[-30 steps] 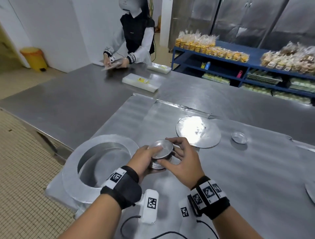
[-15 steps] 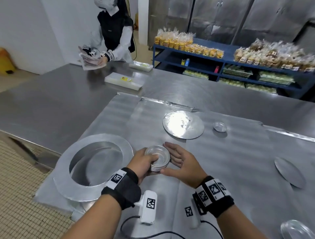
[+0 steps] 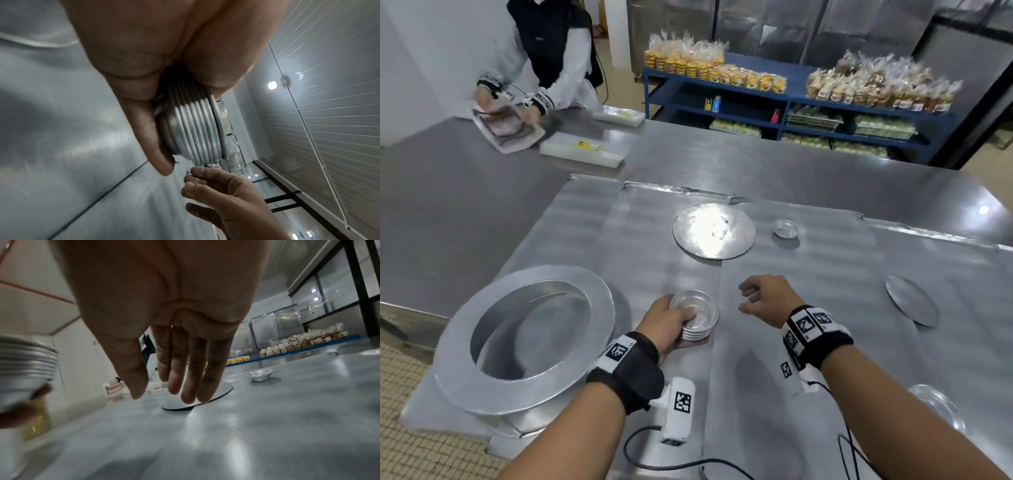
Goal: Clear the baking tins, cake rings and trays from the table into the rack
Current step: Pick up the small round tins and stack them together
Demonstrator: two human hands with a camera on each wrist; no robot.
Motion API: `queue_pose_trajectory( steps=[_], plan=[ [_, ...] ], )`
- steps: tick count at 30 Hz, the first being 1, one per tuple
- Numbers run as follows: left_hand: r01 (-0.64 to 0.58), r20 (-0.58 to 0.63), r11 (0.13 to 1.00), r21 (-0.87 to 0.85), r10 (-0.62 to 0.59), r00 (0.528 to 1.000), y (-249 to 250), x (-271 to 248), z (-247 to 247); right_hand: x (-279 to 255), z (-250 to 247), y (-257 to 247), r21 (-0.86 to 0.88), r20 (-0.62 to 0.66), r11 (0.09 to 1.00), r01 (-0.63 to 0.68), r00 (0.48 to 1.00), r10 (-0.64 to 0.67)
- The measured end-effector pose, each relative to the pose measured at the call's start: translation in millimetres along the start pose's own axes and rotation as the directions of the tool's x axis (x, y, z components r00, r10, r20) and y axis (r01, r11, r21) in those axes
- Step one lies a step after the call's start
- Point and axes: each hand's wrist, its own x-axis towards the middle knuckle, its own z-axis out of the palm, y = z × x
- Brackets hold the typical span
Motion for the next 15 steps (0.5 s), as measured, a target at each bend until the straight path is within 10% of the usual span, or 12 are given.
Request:
queue_pose_trajectory(
  steps=[15],
  plan=[
    [0.04, -0.119, 0.999, -0.005, -0.04, 0.992, 1, 86, 76, 183, -84, 108, -0.436, -0.103, 0.891, -0.125, 0.991, 0.089]
  ],
)
